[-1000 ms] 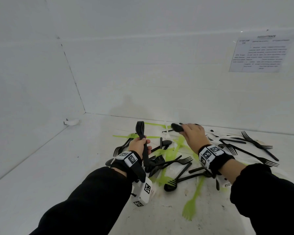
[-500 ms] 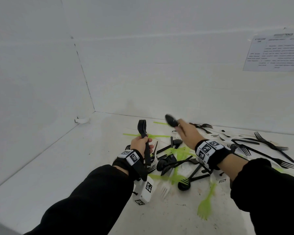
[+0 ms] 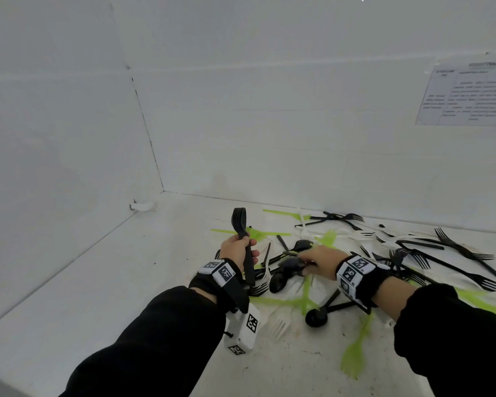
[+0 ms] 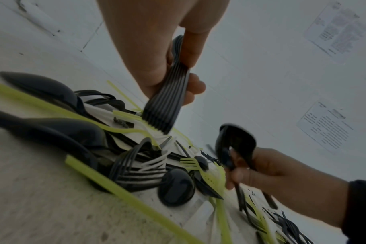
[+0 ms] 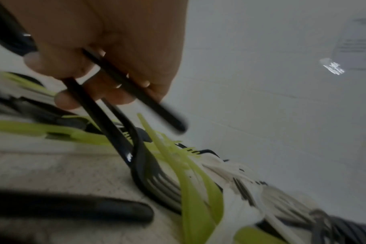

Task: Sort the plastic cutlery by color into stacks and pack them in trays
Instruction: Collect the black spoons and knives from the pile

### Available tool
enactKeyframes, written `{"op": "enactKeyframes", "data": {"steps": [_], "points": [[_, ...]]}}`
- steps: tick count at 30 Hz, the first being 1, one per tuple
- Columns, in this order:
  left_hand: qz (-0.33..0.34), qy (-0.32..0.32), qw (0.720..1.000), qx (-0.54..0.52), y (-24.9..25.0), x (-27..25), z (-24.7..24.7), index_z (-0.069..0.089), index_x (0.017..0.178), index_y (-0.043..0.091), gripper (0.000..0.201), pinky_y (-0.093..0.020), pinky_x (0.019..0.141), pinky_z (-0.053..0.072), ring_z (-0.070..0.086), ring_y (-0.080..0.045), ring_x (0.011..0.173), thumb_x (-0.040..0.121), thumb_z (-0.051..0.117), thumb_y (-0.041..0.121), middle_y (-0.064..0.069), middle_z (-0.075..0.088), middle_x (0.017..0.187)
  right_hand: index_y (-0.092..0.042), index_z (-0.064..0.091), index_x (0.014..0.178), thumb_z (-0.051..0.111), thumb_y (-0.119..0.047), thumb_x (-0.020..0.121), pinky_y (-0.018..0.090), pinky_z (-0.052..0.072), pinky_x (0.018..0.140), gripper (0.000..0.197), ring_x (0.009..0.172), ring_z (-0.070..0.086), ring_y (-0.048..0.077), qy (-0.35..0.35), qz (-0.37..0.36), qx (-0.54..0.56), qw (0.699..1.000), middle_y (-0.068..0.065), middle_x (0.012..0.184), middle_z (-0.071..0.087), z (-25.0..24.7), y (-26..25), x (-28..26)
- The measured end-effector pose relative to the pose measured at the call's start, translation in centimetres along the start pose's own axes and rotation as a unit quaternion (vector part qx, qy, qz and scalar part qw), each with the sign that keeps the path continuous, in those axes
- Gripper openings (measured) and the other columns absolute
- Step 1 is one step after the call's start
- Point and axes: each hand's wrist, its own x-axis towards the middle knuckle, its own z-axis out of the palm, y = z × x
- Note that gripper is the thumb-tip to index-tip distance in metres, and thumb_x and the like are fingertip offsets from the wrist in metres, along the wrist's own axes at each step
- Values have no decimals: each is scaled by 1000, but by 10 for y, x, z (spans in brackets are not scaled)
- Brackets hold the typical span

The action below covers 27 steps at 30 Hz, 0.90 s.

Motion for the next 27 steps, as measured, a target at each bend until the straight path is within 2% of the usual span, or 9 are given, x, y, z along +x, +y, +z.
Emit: {"op": "enactKeyframes", "data": {"steps": [2,4,9,12,14,17,21,25,27], "points": [[-2,4,1000,-4,-1,1,-1,51,83,11,23,-18,37,42,50,-8,31,100,37,6,-4,54,73,-21,54,102,51,-30,92,32,32,85,13,106,48,19,60,27,21,998,1,93,52,-4,6,-1],[-4,7,1000,-8,-1,2,0,51,81,12,24,-18,37,42,50,-9,31,99,37,6,-5,54,73,-26,47,92,45,-33,95,34,32,89,7,107,51,20,95,67,43,992,0,94,59,-8,10,0],[-6,-7,1000,-16,0,4,11,50,80,11,25,-16,37,40,48,-9,30,100,36,4,-6,51,70,-13,63,99,47,-36,94,36,40,90,28,106,53,27,183,166,144,958,9,101,63,-19,10,11],[-20,-20,999,-20,-2,5,19,49,80,12,25,-21,45,39,47,-10,30,100,35,5,-6,50,70,-13,55,90,47,-19,96,37,46,85,11,78,56,24,215,105,318,917,2,75,59,-22,0,14],[-31,-27,999,-34,-1,5,23,49,80,11,24,-21,48,36,46,-11,29,99,35,6,-6,49,68,-16,49,87,47,-16,96,31,42,71,10,65,50,17,229,52,323,917,-2,68,53,-25,-3,14],[-50,-34,997,-45,1,5,28,50,81,11,24,-21,48,33,43,-10,28,98,34,8,-4,49,65,-17,56,82,56,-24,91,24,35,60,11,71,51,18,200,24,239,950,0,70,52,-25,0,11],[-73,-36,995,-50,2,9,31,51,78,12,27,-20,47,29,39,-10,27,97,32,10,2,51,47,-24,54,68,64,-38,80,22,40,62,21,73,57,20,49,-20,49,997,-1,68,58,-14,-1,12],[-67,-26,997,-34,1,15,31,53,77,13,28,-12,38,29,37,-9,28,96,33,11,0,50,58,-8,64,85,56,-46,68,30,47,77,43,91,60,27,19,-86,-19,996,9,94,63,-6,-9,22],[-60,-18,998,-33,2,19,30,53,77,12,27,-11,36,28,36,-8,27,96,33,12,-1,47,65,-5,65,92,63,-39,75,28,43,80,39,94,59,26,9,-86,-18,996,11,100,63,-5,-13,27]]}}
